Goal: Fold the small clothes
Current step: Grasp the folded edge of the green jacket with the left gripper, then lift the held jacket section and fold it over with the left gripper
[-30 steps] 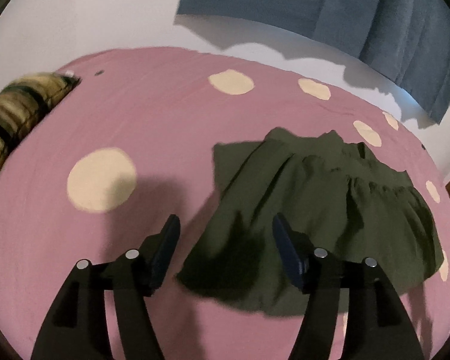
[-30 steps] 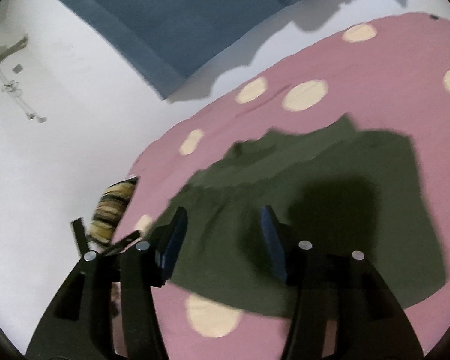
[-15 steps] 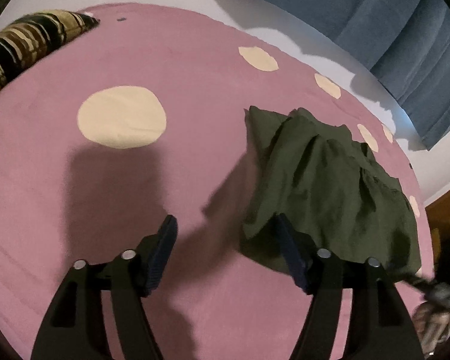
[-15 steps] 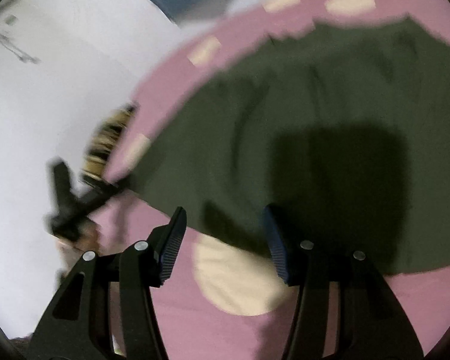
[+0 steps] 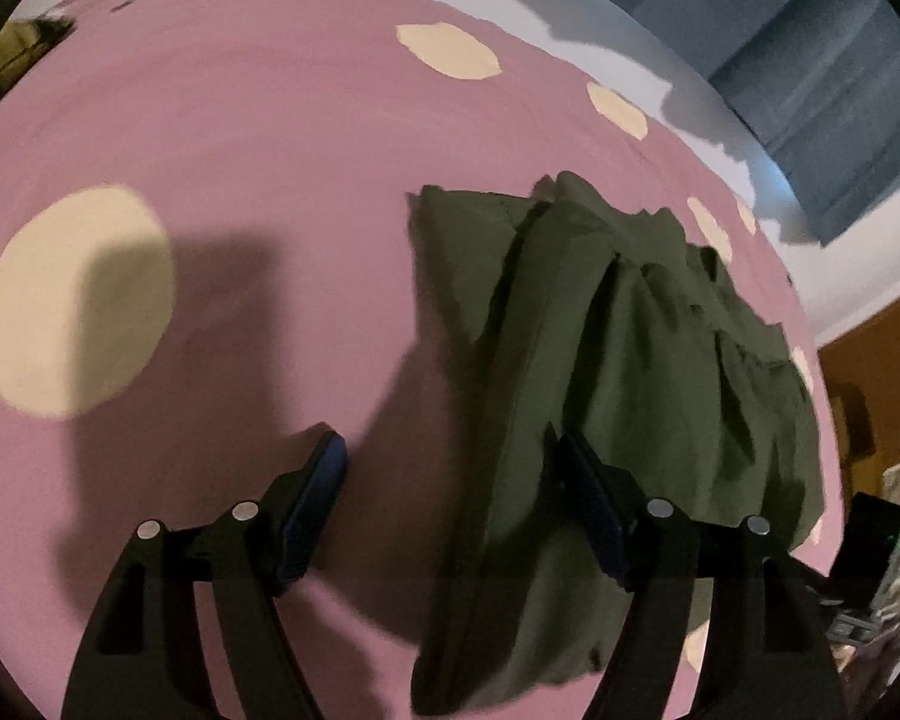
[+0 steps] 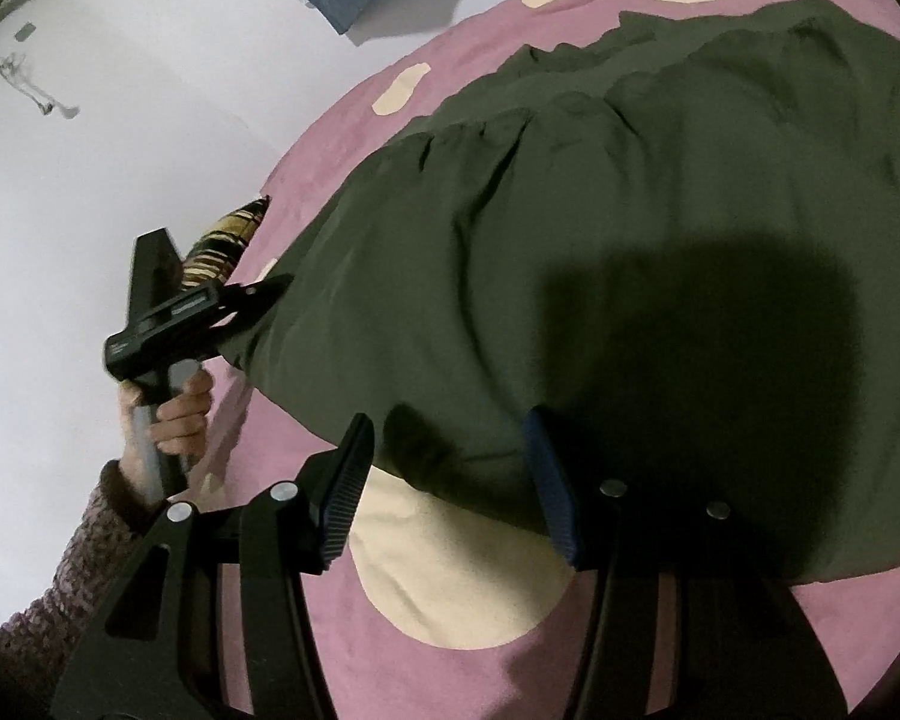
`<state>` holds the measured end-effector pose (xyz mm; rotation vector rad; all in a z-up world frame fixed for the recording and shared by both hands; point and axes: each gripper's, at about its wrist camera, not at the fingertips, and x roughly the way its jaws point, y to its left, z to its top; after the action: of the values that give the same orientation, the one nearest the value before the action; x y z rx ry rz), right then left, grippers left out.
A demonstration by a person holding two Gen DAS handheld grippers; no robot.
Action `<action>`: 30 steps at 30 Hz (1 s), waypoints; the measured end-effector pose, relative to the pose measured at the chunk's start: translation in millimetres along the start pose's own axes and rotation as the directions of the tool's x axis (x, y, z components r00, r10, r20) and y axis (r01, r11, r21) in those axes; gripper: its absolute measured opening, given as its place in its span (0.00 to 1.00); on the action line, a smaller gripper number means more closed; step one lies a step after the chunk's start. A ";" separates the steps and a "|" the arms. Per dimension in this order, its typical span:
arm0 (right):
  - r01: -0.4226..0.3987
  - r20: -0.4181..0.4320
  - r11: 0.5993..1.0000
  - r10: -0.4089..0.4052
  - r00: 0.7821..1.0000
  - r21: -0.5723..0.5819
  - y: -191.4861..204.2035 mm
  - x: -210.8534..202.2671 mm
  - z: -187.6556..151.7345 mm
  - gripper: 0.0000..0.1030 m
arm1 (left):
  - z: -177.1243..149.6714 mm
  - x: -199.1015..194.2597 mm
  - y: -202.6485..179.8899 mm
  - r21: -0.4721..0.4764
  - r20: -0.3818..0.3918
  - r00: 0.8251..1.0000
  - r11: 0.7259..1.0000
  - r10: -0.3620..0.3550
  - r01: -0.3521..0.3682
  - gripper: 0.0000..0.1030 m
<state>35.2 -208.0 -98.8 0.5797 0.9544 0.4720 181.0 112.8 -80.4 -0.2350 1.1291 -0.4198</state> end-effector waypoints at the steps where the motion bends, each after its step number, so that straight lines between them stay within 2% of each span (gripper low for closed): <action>1: -0.004 -0.001 1.000 0.004 1.000 0.001 -2.7 -1.2 -0.5 0.50 | 3.6 3.3 -2.9 0.012 -0.009 1.000 1.000 0.000 0.000 0.70; 8: -0.021 0.013 1.000 0.021 1.000 0.000 -4.5 -2.2 -1.6 0.50 | 13.3 20.5 -21.8 0.121 -0.054 0.998 0.992 0.046 -0.039 0.70; 9: -0.022 0.015 1.000 0.022 1.000 -0.002 -4.5 -2.6 -2.3 0.50 | 13.8 21.2 -23.6 0.130 -0.055 0.997 0.991 0.046 -0.038 0.65; 10: -0.023 0.018 1.000 0.023 1.000 -0.005 -4.3 -3.2 -3.2 0.51 | 13.9 21.2 -24.4 0.127 -0.061 0.998 0.992 0.028 -0.020 0.55; 11: -0.024 0.020 1.000 0.024 1.000 -0.006 -4.2 -3.1 -3.4 0.51 | 15.2 21.6 -23.6 0.114 -0.071 0.997 0.993 0.008 0.000 0.53; 15: -0.026 0.023 1.000 0.026 0.999 -0.006 -4.7 -2.3 -3.4 0.51 | 17.6 23.7 -18.6 0.050 -0.083 0.994 0.996 -0.070 0.074 0.52; 16: -0.026 0.023 1.000 0.026 0.999 -0.007 -4.7 -2.4 -3.5 0.51 | 17.3 24.3 -18.3 0.046 -0.081 0.994 0.996 -0.073 0.077 0.48; 17: -0.025 0.024 1.000 0.025 0.999 -0.008 -4.9 -2.2 -3.8 0.51 | 17.4 24.8 -18.7 0.048 -0.078 0.994 0.996 -0.070 0.074 0.45; 19: -0.027 0.028 1.000 0.027 0.999 -0.010 -5.4 -3.4 -5.3 0.51 | 16.0 23.8 -22.8 0.074 -0.073 0.996 0.996 -0.050 0.056 0.24; 22: -0.023 0.032 1.000 0.024 0.999 -0.014 -4.9 -4.8 -6.9 0.51 | 15.1 19.1 -31.5 0.109 -0.059 0.998 0.994 -0.019 0.025 0.12; 25: -0.021 0.033 1.000 0.021 0.999 -0.015 -5.2 -2.9 -4.3 0.50 | 17.3 10.0 -42.7 0.136 -0.028 0.999 0.991 0.025 -0.021 0.08; 30: -0.015 0.037 1.000 0.016 0.999 -0.021 -5.1 -2.0 -5.6 0.51 | 20.0 -14.1 -72.7 0.179 0.040 0.996 0.980 0.080 -0.086 0.06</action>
<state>30.1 -211.6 -103.4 0.5754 0.9090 0.4831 179.2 53.1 -32.2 -0.0351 1.0579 -0.4399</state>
